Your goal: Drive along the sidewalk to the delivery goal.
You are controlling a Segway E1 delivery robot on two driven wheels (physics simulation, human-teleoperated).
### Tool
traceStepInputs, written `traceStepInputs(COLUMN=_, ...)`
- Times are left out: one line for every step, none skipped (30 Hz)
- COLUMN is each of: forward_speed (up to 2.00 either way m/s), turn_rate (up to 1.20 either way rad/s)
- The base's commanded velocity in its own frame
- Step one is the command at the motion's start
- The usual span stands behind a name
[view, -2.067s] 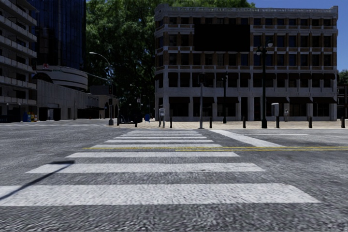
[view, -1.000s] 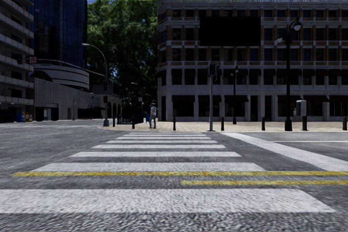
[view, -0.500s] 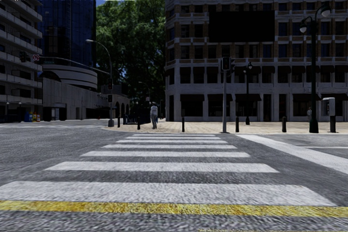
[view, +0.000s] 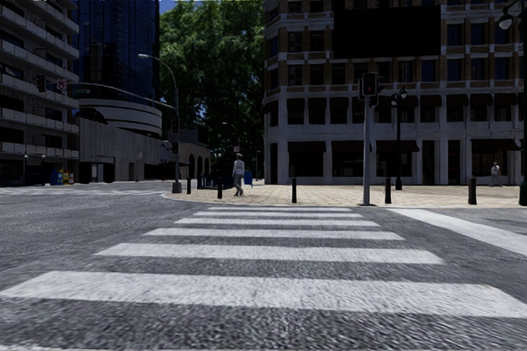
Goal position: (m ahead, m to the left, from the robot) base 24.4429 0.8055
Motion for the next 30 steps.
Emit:
traceStepInputs(forward_speed=2.00, turn_rate=0.27)
traceStepInputs(forward_speed=2.00, turn_rate=0.27)
traceStepInputs(forward_speed=2.00, turn_rate=0.26)
traceStepInputs(forward_speed=2.00, turn_rate=0.26)
traceStepInputs(forward_speed=2.00, turn_rate=0.21)
traceStepInputs(forward_speed=2.00, turn_rate=0.08)
traceStepInputs(forward_speed=2.00, turn_rate=0.00)
traceStepInputs(forward_speed=2.00, turn_rate=0.00)
traceStepInputs(forward_speed=2.00, turn_rate=0.00)
traceStepInputs(forward_speed=2.00, turn_rate=0.00)
traceStepInputs(forward_speed=2.00, turn_rate=0.00)
traceStepInputs(forward_speed=2.00, turn_rate=0.00)
traceStepInputs(forward_speed=2.00, turn_rate=0.00)
traceStepInputs(forward_speed=2.00, turn_rate=0.00)
traceStepInputs(forward_speed=2.00, turn_rate=0.00)
traceStepInputs(forward_speed=2.00, turn_rate=0.00)
traceStepInputs(forward_speed=2.00, turn_rate=0.00)
traceStepInputs(forward_speed=2.00, turn_rate=0.00)
traceStepInputs(forward_speed=2.00, turn_rate=0.00)
traceStepInputs(forward_speed=2.00, turn_rate=0.00)
traceStepInputs(forward_speed=2.00, turn_rate=0.00)
traceStepInputs(forward_speed=2.00, turn_rate=0.00)
traceStepInputs(forward_speed=2.00, turn_rate=0.00)
traceStepInputs(forward_speed=2.00, turn_rate=0.00)
traceStepInputs(forward_speed=2.00, turn_rate=0.00)
traceStepInputs(forward_speed=2.00, turn_rate=0.00)
traceStepInputs(forward_speed=2.00, turn_rate=0.00)
traceStepInputs(forward_speed=2.00, turn_rate=0.00)
traceStepInputs(forward_speed=2.00, turn_rate=0.00)
traceStepInputs(forward_speed=2.00, turn_rate=0.00)
